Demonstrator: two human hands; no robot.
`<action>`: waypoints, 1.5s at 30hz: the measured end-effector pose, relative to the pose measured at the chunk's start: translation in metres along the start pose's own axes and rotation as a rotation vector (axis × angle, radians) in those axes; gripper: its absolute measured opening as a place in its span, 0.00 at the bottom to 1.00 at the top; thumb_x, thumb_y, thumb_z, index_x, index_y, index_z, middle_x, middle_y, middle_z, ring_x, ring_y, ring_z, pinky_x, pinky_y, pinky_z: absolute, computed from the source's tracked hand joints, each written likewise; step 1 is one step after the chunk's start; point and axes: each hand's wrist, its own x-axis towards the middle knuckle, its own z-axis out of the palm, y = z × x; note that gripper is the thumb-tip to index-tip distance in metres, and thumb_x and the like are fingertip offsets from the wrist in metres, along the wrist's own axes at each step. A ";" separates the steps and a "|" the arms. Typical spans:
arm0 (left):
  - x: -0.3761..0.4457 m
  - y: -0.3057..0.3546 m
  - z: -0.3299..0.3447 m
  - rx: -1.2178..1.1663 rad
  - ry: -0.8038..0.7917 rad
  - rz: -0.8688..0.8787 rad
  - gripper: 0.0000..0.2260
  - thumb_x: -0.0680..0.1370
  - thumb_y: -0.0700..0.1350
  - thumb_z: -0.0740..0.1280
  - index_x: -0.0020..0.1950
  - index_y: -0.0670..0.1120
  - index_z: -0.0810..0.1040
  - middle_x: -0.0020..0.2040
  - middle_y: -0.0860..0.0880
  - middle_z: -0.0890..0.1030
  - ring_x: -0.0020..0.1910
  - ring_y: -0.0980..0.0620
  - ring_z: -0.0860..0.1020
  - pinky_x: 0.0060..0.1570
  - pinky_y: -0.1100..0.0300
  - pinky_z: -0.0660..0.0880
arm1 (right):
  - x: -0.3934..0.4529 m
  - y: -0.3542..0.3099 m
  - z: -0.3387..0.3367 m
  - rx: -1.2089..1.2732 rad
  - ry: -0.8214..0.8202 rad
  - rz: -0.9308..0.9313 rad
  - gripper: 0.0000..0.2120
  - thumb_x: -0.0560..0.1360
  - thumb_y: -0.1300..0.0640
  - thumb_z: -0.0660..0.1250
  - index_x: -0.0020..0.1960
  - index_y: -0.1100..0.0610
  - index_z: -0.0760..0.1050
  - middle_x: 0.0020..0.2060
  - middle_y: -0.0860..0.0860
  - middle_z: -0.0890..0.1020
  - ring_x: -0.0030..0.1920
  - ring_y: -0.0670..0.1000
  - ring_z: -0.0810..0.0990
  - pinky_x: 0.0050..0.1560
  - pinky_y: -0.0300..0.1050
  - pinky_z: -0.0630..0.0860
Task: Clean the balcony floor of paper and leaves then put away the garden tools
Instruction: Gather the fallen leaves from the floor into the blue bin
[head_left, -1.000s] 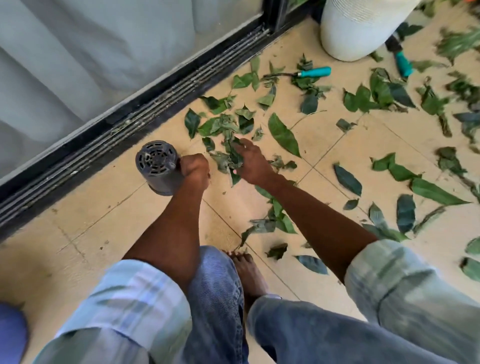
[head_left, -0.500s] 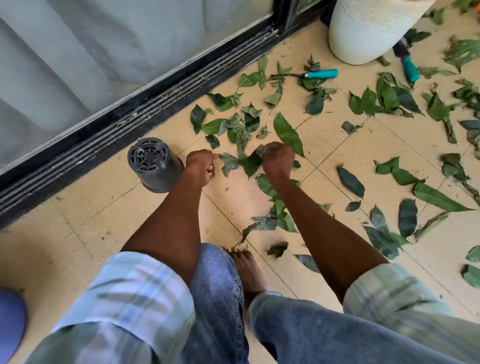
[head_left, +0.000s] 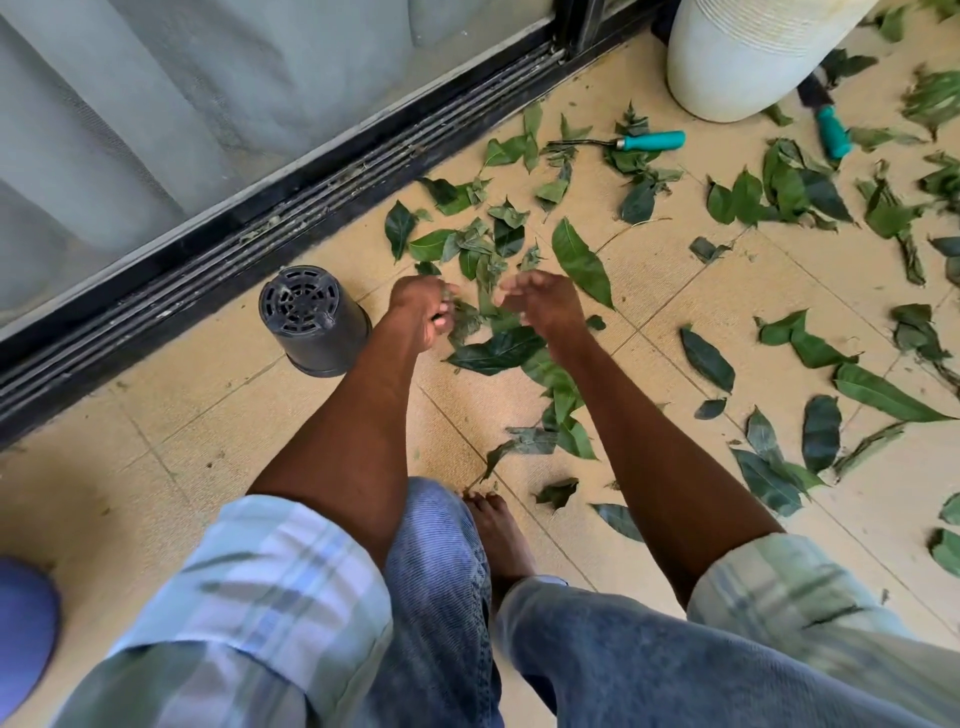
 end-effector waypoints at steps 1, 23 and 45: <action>0.003 -0.002 -0.006 -0.034 0.029 -0.009 0.12 0.82 0.34 0.53 0.46 0.38 0.74 0.31 0.47 0.68 0.22 0.56 0.62 0.17 0.68 0.58 | -0.002 0.010 0.001 -0.230 -0.028 -0.106 0.13 0.72 0.63 0.71 0.56 0.63 0.80 0.54 0.58 0.83 0.49 0.53 0.81 0.48 0.45 0.78; -0.009 0.001 0.001 0.136 -0.073 0.007 0.10 0.83 0.48 0.61 0.49 0.43 0.76 0.28 0.50 0.69 0.18 0.58 0.61 0.18 0.68 0.57 | 0.010 -0.001 0.013 0.468 0.014 0.148 0.06 0.74 0.70 0.67 0.50 0.63 0.77 0.42 0.57 0.84 0.40 0.51 0.84 0.46 0.45 0.82; -0.001 -0.006 -0.047 0.181 -0.041 -0.056 0.17 0.77 0.57 0.68 0.49 0.43 0.79 0.36 0.49 0.71 0.29 0.56 0.65 0.24 0.63 0.65 | 0.023 0.012 0.033 -0.314 0.162 -0.246 0.11 0.71 0.72 0.65 0.44 0.63 0.84 0.39 0.52 0.84 0.33 0.45 0.78 0.36 0.36 0.76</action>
